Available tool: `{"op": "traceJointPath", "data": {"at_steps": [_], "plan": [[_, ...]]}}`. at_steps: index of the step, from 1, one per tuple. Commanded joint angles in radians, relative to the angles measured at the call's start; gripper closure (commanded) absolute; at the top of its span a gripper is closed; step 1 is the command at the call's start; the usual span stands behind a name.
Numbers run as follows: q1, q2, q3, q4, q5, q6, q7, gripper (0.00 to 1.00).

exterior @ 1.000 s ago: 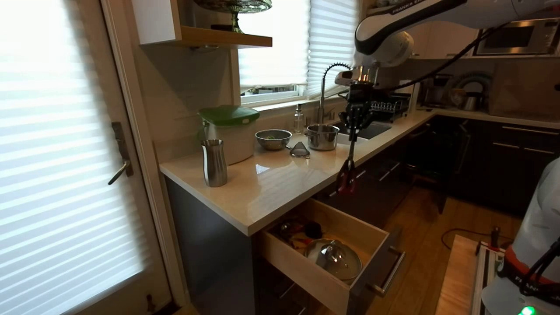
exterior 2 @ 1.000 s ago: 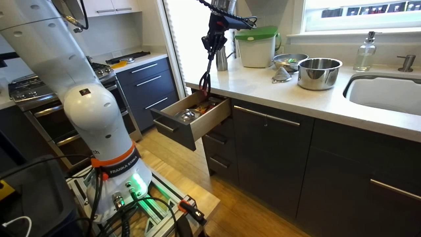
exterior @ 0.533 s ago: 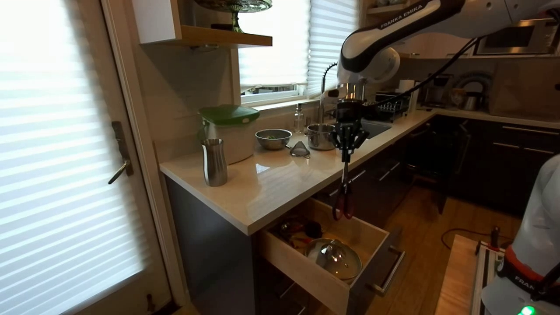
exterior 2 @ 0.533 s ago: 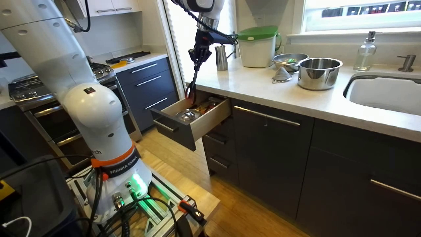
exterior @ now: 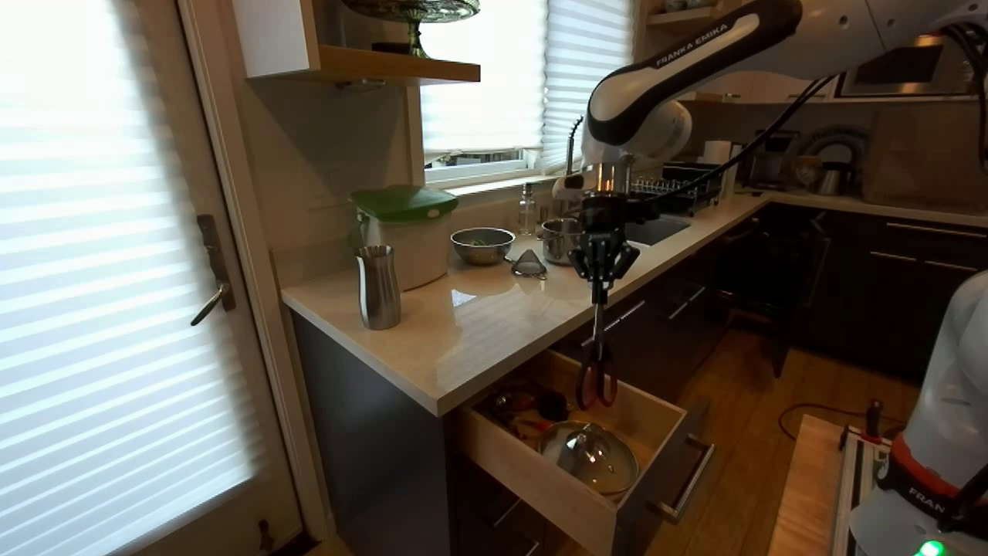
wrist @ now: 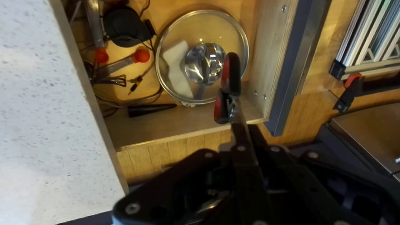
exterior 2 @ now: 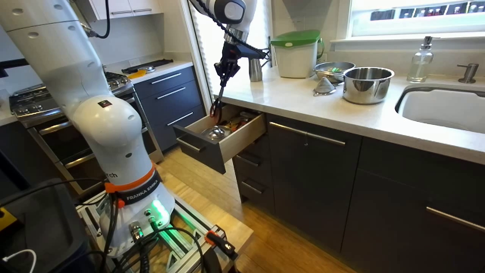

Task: Pick up the scissors from the silver pot and put it in the open drawer

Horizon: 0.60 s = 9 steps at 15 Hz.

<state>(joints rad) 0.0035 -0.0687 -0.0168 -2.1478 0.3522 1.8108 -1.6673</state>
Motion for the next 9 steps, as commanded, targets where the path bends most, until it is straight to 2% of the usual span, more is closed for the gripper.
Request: {"op": "traceJointPath", "data": {"at_steps": [1,3,9], "plan": [[0.029,0.072,0.026,0.009,0.069,-0.002,0.034,0.98],[0.036,0.129,0.045,0.046,0.044,-0.062,0.067,0.98],[0.026,0.200,0.074,0.099,0.105,-0.053,0.009,0.98]]}}
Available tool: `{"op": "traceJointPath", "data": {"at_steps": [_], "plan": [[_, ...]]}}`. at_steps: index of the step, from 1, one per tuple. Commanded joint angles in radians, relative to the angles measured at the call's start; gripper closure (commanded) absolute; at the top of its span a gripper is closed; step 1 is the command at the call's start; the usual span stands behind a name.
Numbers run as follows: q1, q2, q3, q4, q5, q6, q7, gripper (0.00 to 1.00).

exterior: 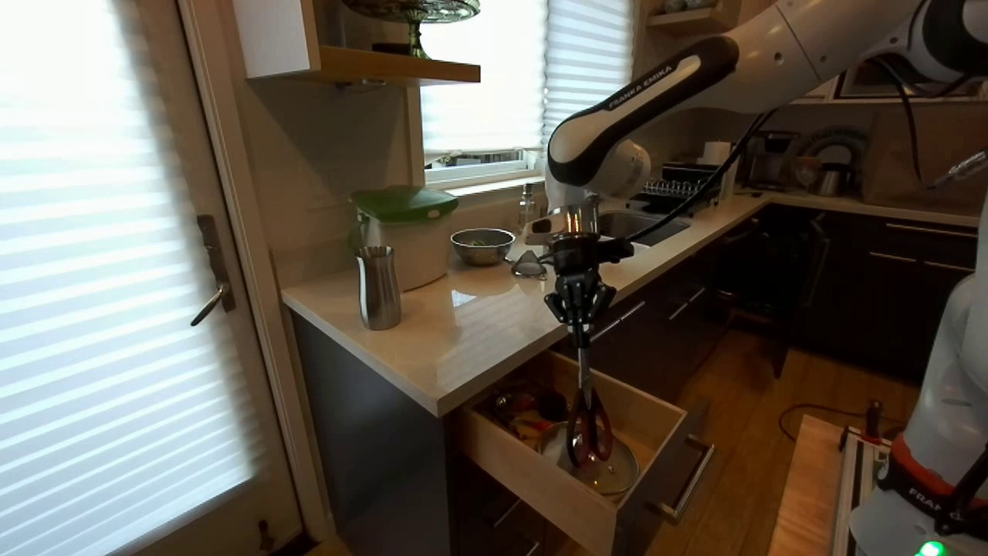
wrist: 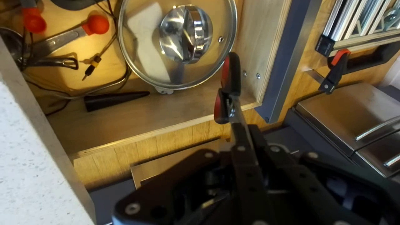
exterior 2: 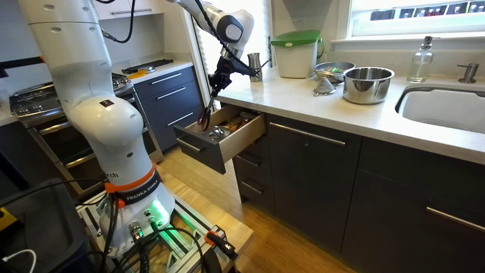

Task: Pick up the scissors from the silver pot and put it in the open drawer

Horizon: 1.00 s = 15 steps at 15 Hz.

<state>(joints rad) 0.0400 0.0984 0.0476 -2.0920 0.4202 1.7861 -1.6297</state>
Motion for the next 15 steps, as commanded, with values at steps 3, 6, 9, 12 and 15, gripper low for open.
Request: {"op": "traceJointPath", "data": {"at_steps": [3,6,9,12,15], "plan": [[-0.005,0.057,0.014,0.079,-0.051,-0.042,-0.011,0.98],[-0.008,0.088,0.017,0.115,-0.124,-0.087,-0.025,0.98],[-0.010,0.135,0.022,0.152,-0.172,-0.161,-0.055,0.98],[-0.002,0.164,0.026,0.172,-0.254,-0.187,-0.037,0.98],[-0.012,0.180,0.022,0.189,-0.324,-0.185,-0.036,0.98]]}}
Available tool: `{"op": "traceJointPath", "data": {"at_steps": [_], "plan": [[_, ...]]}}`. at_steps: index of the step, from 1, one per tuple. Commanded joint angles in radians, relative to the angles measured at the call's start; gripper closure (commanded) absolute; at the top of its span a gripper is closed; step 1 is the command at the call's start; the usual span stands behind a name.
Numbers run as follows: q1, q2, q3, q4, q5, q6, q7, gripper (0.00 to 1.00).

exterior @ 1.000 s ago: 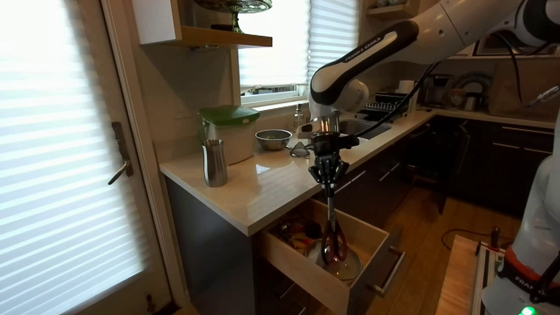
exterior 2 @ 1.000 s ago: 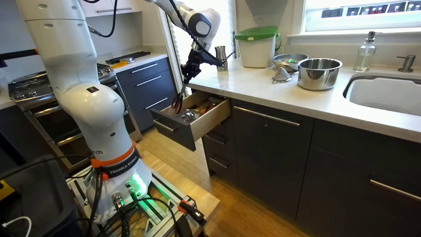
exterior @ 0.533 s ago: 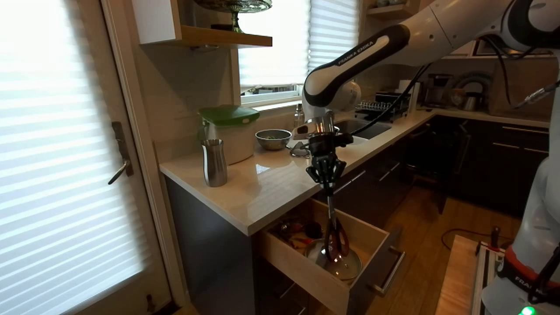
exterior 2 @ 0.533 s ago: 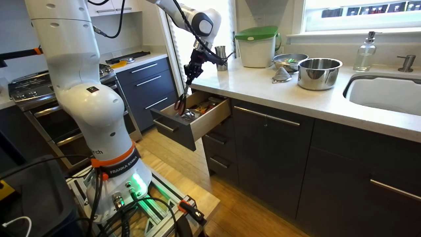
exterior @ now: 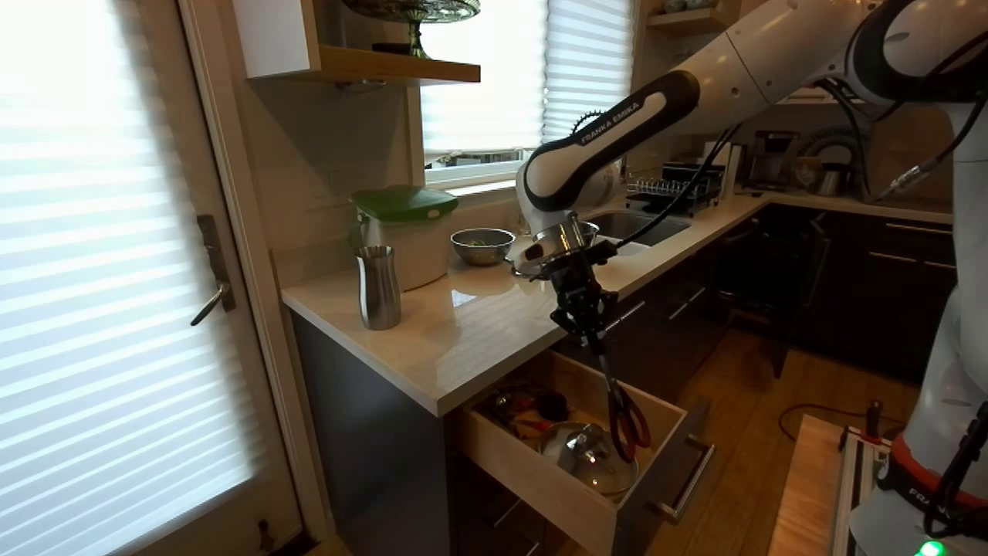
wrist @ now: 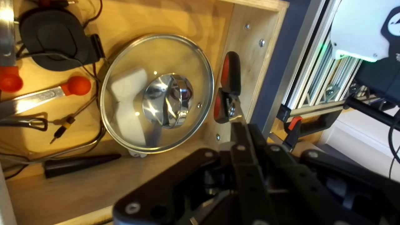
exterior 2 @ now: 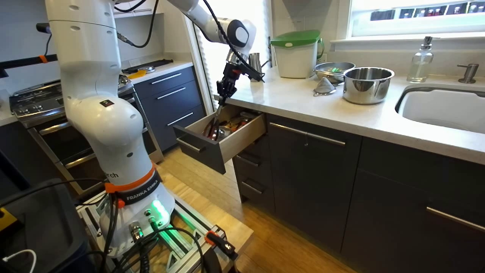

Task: Pick up the scissors from the silver pot and put it in the open drawer

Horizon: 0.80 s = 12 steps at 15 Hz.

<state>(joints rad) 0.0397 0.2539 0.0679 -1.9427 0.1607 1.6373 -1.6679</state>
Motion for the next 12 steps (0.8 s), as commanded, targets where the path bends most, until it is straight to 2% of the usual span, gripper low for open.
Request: {"op": "traceJointPath", "data": {"at_steps": [1,2,3,4,6,12], "plan": [[-0.013,0.025,0.002,0.039,-0.079,-0.036,0.002,0.98],[-0.015,0.029,0.001,0.040,-0.101,-0.032,0.007,0.98],[-0.015,0.028,0.000,0.037,-0.123,-0.027,0.013,0.87],[-0.015,0.026,-0.002,0.033,-0.141,-0.008,0.030,0.67],[-0.020,0.024,-0.002,0.032,-0.149,0.002,0.042,0.54],[-0.029,-0.013,0.001,0.012,-0.122,0.080,0.081,0.08]]}}
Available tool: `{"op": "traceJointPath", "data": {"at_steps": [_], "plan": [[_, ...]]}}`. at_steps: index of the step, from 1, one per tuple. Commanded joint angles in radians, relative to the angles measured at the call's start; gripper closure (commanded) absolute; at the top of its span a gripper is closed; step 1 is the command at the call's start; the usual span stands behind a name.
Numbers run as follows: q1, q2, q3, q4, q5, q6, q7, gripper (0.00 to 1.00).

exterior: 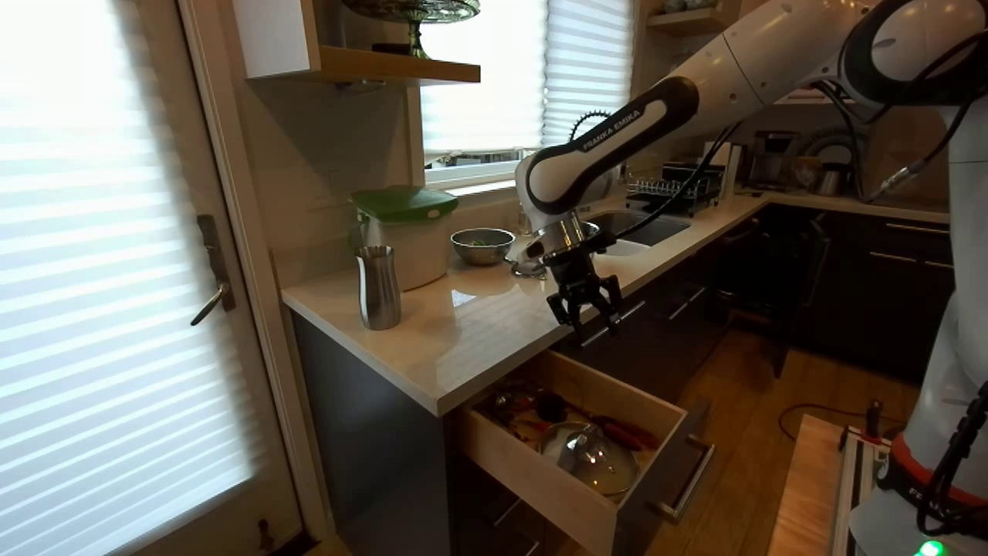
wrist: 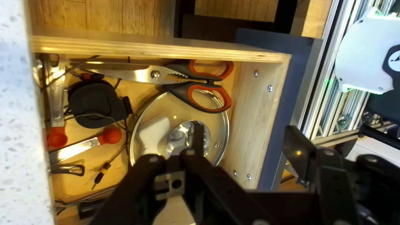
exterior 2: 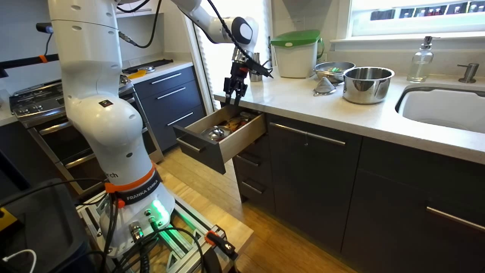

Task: Pick up the scissors from the silver pot and put it in the open drawer

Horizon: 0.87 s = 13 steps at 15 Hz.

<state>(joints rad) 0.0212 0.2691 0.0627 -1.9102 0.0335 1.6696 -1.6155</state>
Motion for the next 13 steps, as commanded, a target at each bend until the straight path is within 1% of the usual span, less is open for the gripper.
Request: {"op": "traceJointPath", "data": {"at_steps": [1,2,4,6,11,12,13], "plan": [[-0.011,-0.040,0.006,-0.027,0.011,0.065,0.035,0.02],[-0.010,-0.059,0.005,-0.037,0.009,0.088,0.050,0.00],[-0.015,-0.126,0.004,-0.080,0.030,0.188,0.081,0.00],[-0.019,-0.199,0.008,-0.129,0.097,0.251,0.096,0.00],[0.001,-0.411,-0.007,-0.264,0.199,0.423,0.171,0.00],[0.005,-0.301,-0.012,-0.157,0.162,0.350,0.142,0.00],[0.009,-0.340,-0.015,-0.182,0.172,0.372,0.152,0.00]]}}
